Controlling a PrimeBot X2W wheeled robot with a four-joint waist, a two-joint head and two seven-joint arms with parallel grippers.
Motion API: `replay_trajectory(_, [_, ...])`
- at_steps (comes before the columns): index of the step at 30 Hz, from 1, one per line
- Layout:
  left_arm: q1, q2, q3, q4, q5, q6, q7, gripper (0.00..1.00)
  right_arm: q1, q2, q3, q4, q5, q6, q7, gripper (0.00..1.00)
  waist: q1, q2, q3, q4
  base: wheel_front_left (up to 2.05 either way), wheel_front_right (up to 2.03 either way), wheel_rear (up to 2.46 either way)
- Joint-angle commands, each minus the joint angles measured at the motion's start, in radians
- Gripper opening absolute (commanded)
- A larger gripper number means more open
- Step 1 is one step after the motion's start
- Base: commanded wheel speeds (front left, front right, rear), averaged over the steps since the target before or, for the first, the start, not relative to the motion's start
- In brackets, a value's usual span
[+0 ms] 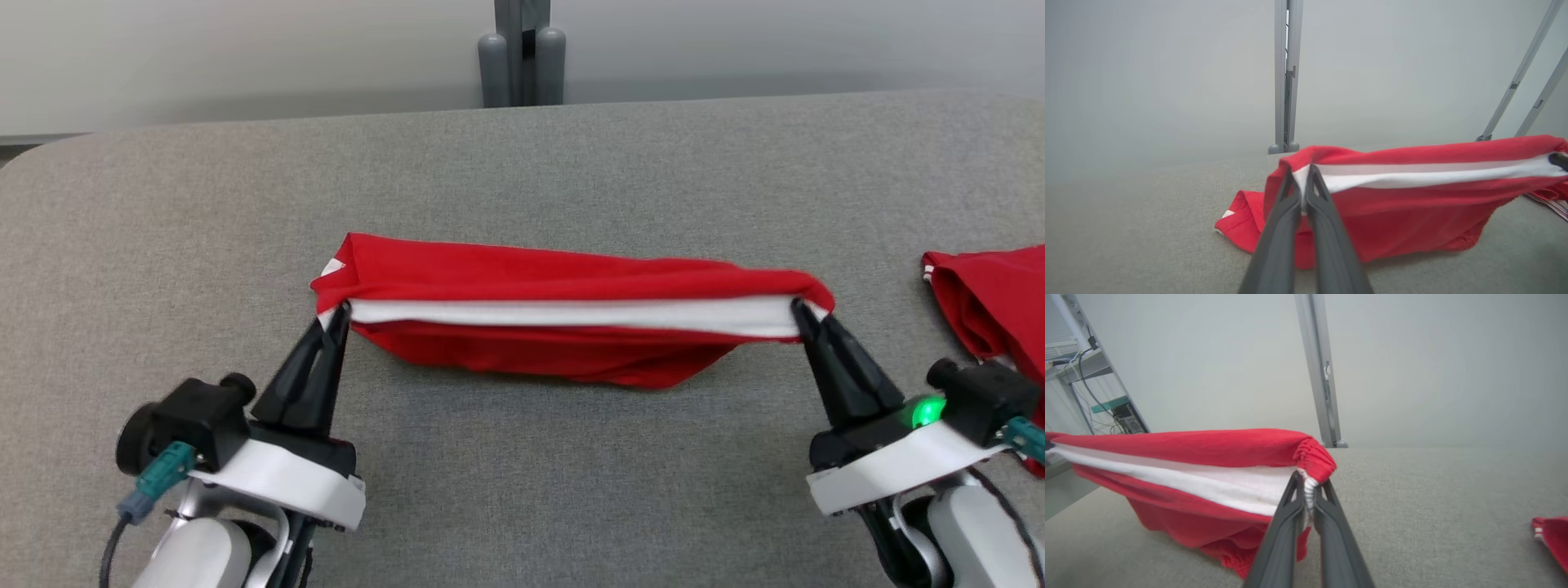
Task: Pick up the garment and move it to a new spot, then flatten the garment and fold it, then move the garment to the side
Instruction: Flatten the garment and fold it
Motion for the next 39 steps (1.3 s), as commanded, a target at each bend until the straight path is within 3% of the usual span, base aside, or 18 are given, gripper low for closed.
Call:
replay_trajectory(1, [-0.031, 0.025, 0.024, -0.082, 0.011, 0.020, 0.007, 0.00, 0.018, -0.010, -0.034, -0.103, 0.018, -0.001, -0.005, 0.00, 0.0000, 0.0000, -0.026, -0.012, 0.00, 0.00, 0.00])
replay_trajectory(13, [-0.134, 0.084, 0.107, -0.456, 0.081, 0.094, 0.039, 0.00, 0.037, 0.005, -0.160, -0.531, 0.065, -0.001, 0.116, 0.00, 0.0000, 0.0000, -0.118, -0.011, 0.00, 0.00, 0.00])
replay_trajectory(17, [-0.154, 0.095, 0.103, -0.555, 0.109, 0.109, 0.070, 0.00, 0.059, 0.028, -0.190, -0.614, 0.082, -0.001, 0.169, 0.00, 0.0000, 0.0000, -0.136, -0.013, 0.00, 0.00, 0.00])
replay_trajectory(23, [-0.169, 0.095, 0.087, -0.598, 0.114, 0.119, 0.113, 0.00, 0.081, 0.056, -0.191, -0.652, 0.092, -0.001, 0.215, 0.00, 0.0000, 0.0000, -0.135, -0.020, 0.00, 0.00, 0.00])
replay_trajectory(30, [-0.261, 0.081, 0.089, -0.475, 0.063, 0.077, 0.120, 0.00, -0.040, 0.036, -0.155, -0.526, 0.092, -0.001, 0.216, 0.00, 0.0000, 0.0000, -0.081, -0.026, 0.00, 0.00, 0.00])
replay_trajectory(35, [-0.443, 0.045, 0.080, -0.211, 0.002, -0.006, 0.108, 0.00, -0.249, -0.020, -0.100, -0.295, 0.087, -0.001, 0.178, 0.00, 0.0000, 0.0000, -0.021, -0.021, 0.00, 0.00, 0.00])
replay_trajectory(39, [-0.642, -0.016, 0.066, 0.072, -0.043, -0.078, 0.094, 0.00, -0.462, -0.037, -0.031, -0.059, 0.116, -0.001, 0.138, 0.00, 0.0000, 0.0000, 0.036, -0.013, 0.00, 0.00, 0.00])
